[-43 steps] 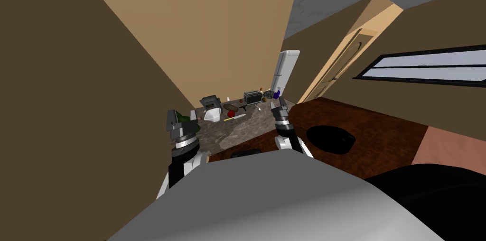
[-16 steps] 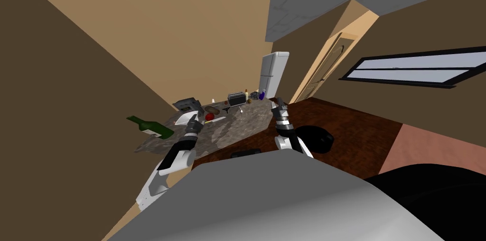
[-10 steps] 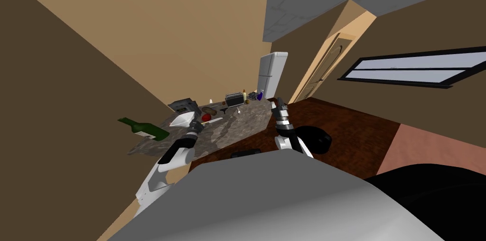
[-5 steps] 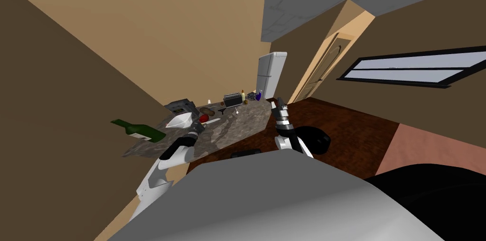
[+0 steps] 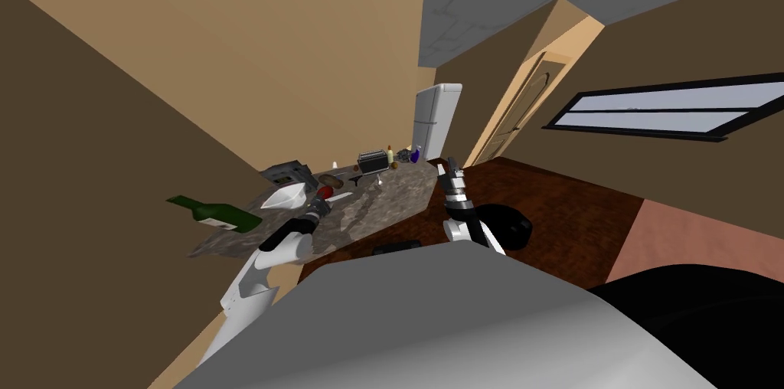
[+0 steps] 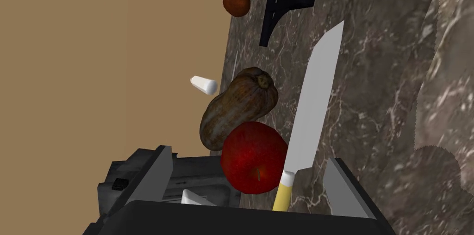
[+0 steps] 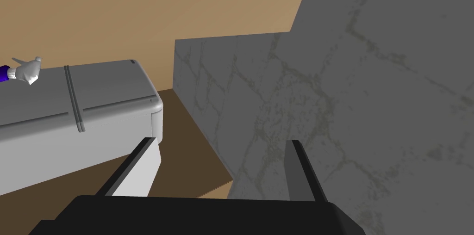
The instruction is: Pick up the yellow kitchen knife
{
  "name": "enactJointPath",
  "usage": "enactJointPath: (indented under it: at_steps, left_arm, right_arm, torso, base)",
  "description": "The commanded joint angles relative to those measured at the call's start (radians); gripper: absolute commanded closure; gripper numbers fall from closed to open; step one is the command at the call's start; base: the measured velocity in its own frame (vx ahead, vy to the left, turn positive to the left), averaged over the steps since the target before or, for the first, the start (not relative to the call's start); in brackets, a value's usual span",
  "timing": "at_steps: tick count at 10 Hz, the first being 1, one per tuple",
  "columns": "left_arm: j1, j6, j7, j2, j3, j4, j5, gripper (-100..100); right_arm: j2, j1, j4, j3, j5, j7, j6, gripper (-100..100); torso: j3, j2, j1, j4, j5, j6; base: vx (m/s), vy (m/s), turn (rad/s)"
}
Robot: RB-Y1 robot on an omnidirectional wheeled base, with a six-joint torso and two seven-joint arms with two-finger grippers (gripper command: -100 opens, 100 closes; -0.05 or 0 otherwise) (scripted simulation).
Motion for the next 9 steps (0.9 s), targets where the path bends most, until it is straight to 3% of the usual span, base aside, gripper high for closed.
enactJointPath:
  at_steps: [1, 9]
  left_arm:
    - [-0.028, 0.05, 0.007, 0.021, 0.003, 0.017, 0.022, -100]
    - [-0.076, 0.254, 0.017, 0.061, 0.005, 0.05, 0.064, -100]
  right_arm:
    - [0.0, 0.0, 0.0, 0.0, 0.0, 0.0, 0.0, 0]
    - [0.0, 0.0, 0.0, 0.0, 0.0, 0.0, 0.0, 0]
  torso:
    - [0.0, 0.0, 0.0, 0.0, 0.0, 0.0]
    - [0.0, -0.001, -0.001, 0.0, 0.0, 0.0]
  base:
    - [0.03, -0.049, -0.015]
    - [0.022, -0.04, -0.005]
